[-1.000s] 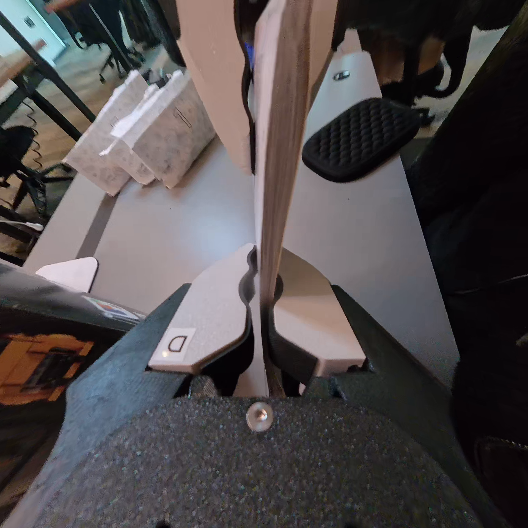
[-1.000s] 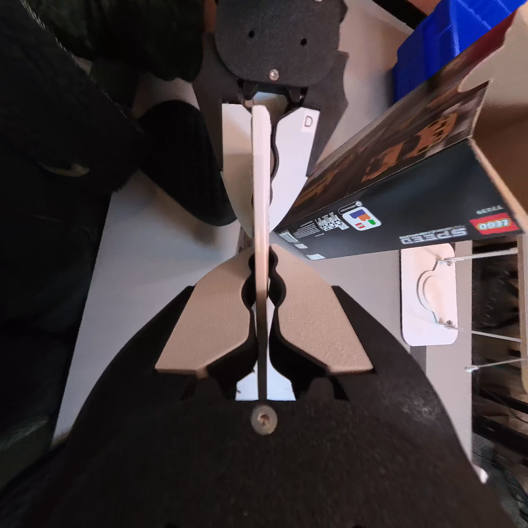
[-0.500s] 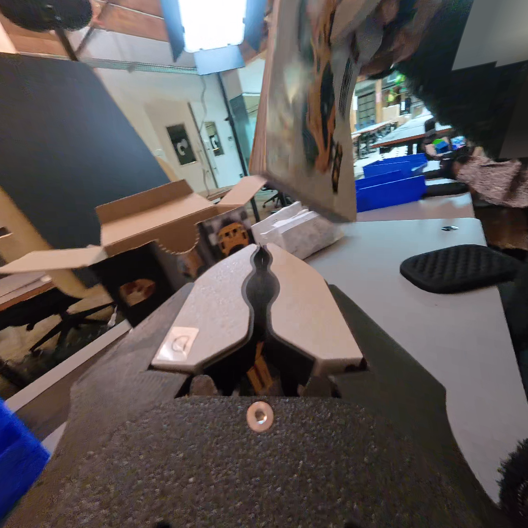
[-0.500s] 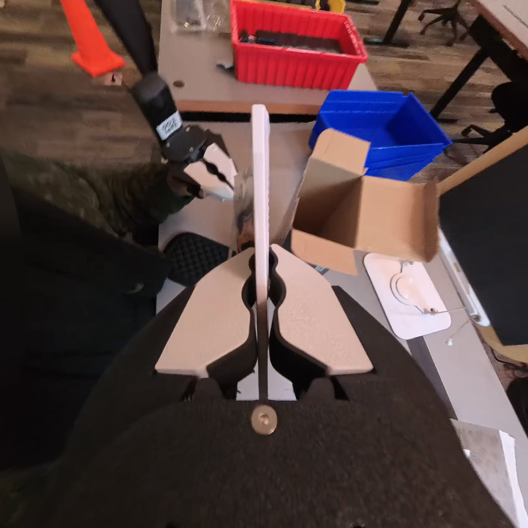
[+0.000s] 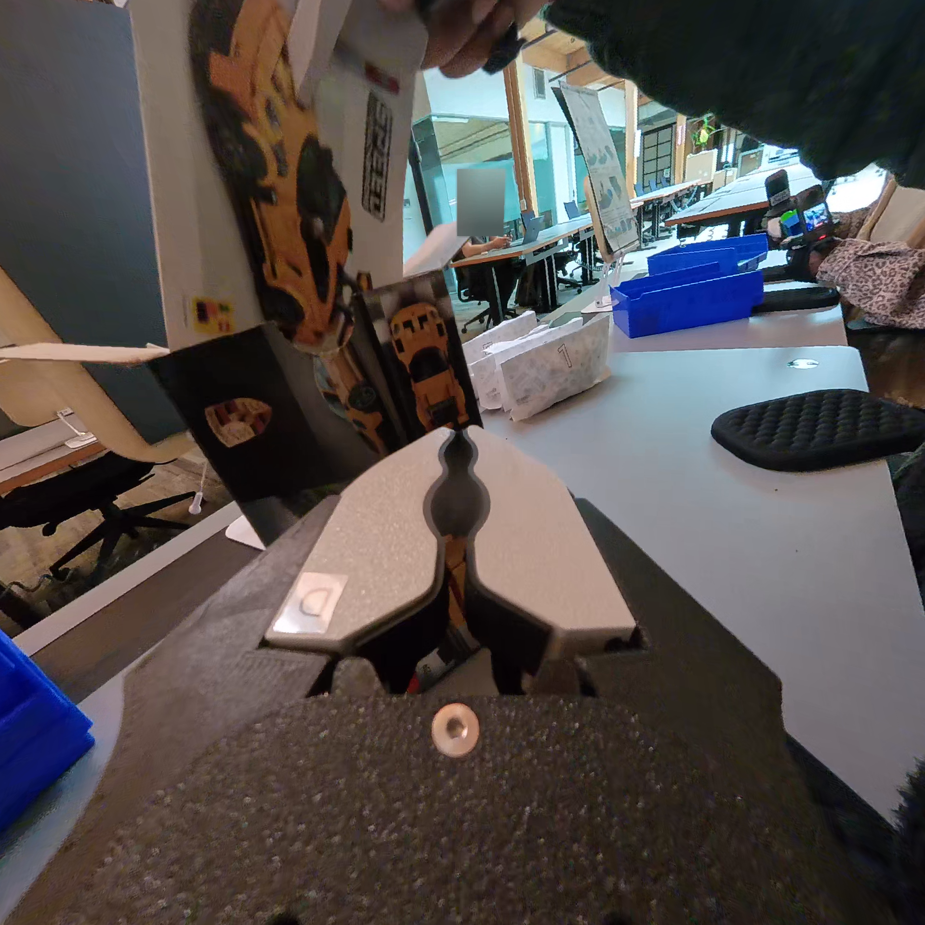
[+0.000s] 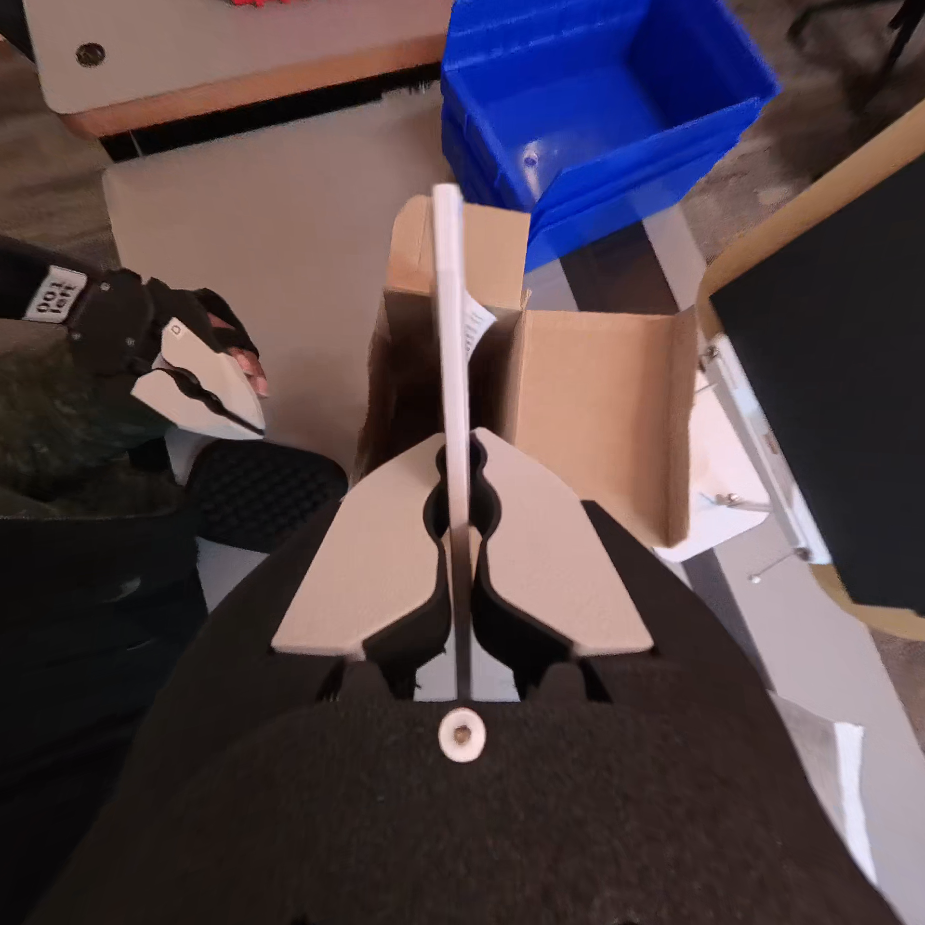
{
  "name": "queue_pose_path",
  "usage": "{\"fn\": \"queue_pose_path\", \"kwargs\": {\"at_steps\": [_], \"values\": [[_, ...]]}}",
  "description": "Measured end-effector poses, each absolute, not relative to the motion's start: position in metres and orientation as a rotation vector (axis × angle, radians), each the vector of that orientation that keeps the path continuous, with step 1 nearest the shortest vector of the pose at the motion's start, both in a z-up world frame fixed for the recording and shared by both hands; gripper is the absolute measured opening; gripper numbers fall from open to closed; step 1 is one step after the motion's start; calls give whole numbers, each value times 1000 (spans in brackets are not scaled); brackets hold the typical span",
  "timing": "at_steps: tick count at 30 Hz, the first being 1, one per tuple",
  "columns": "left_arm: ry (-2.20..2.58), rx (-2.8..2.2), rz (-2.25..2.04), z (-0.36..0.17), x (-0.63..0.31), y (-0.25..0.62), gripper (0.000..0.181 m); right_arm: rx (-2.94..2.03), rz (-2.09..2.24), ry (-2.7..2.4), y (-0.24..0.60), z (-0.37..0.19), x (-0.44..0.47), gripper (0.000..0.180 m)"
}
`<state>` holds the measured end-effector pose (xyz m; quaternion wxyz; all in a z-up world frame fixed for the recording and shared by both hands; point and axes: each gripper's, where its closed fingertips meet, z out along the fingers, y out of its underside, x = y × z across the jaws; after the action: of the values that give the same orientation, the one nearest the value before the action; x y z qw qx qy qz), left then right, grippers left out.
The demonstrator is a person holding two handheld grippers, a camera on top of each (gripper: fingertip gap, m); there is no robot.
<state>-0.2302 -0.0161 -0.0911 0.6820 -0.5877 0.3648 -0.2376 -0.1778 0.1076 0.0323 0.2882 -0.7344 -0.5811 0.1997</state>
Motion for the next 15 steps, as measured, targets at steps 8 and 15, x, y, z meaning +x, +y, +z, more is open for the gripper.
{"fn": "queue_pose_path", "kwargs": {"at_steps": [8,15], "values": [[814,-1317,-559,-97,-235,-15,0,-2128,437,-1655,113,-17,-205,4],[828,-1311,-579,-100,-230,-16,0,-2240,332,-1655,125,-51,-214,4]]}}
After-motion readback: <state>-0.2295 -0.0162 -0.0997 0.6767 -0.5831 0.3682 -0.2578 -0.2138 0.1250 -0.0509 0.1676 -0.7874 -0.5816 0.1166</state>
